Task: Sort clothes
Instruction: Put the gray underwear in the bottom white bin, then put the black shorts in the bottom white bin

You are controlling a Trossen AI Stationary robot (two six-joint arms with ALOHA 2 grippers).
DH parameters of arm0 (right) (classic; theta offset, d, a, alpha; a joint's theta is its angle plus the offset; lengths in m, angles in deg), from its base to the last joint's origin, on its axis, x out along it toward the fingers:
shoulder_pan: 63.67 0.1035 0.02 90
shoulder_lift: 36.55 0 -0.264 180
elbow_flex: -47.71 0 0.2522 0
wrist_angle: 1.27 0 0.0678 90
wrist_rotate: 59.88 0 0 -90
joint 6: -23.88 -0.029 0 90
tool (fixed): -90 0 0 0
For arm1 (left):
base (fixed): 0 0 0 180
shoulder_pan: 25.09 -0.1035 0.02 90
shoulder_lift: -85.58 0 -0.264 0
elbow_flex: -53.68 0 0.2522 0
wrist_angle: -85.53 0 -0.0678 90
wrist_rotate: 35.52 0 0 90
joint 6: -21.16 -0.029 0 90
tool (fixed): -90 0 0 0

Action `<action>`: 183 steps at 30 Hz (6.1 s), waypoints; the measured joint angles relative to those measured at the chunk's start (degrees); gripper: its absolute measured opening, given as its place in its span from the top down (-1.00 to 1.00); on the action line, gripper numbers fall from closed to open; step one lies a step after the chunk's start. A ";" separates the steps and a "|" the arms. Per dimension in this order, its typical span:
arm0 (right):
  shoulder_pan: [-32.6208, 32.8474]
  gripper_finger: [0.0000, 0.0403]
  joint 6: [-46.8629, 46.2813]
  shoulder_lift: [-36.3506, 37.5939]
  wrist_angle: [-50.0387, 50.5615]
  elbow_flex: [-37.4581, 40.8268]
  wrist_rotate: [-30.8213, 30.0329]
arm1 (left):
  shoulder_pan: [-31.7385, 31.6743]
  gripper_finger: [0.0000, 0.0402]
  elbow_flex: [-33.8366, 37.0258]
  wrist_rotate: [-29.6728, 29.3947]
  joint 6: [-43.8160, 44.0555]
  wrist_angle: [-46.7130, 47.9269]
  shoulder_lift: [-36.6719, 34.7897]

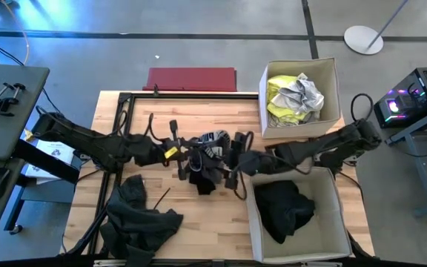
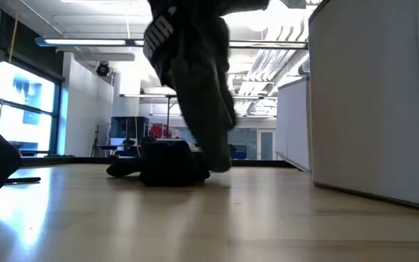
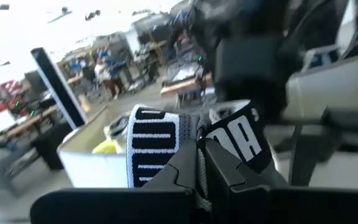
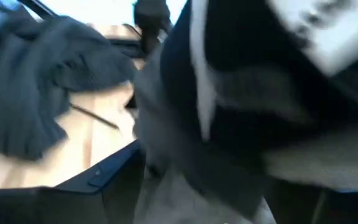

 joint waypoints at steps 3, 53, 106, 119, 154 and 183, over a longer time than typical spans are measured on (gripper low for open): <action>-2.19 -0.37 2.83 -2.16 -5.10 0.00 2.44 | 0.00 1.00 0.00 2.13 -1.22 -2.57 -0.02; 14.84 0.98 20.66 45.87 4.87 -0.09 -30.40 | -0.26 0.45 13.64 -12.42 20.31 21.08 -12.44; 23.48 -0.01 -59.63 3.34 73.41 -5.72 25.64 | -0.26 0.45 13.64 -9.52 22.69 18.13 -10.18; 36.04 -0.01 -54.88 10.67 57.48 -9.33 -23.77 | -4.84 0.30 17.79 5.44 26.06 1.44 13.14; 15.63 -0.01 -10.64 -2.15 28.65 -11.25 -10.10 | -6.22 0.99 9.78 21.34 15.72 1.52 0.24; 8.28 0.94 7.99 -9.42 -4.48 -11.30 -15.15 | -1.77 0.57 9.77 22.10 11.30 -8.39 -0.92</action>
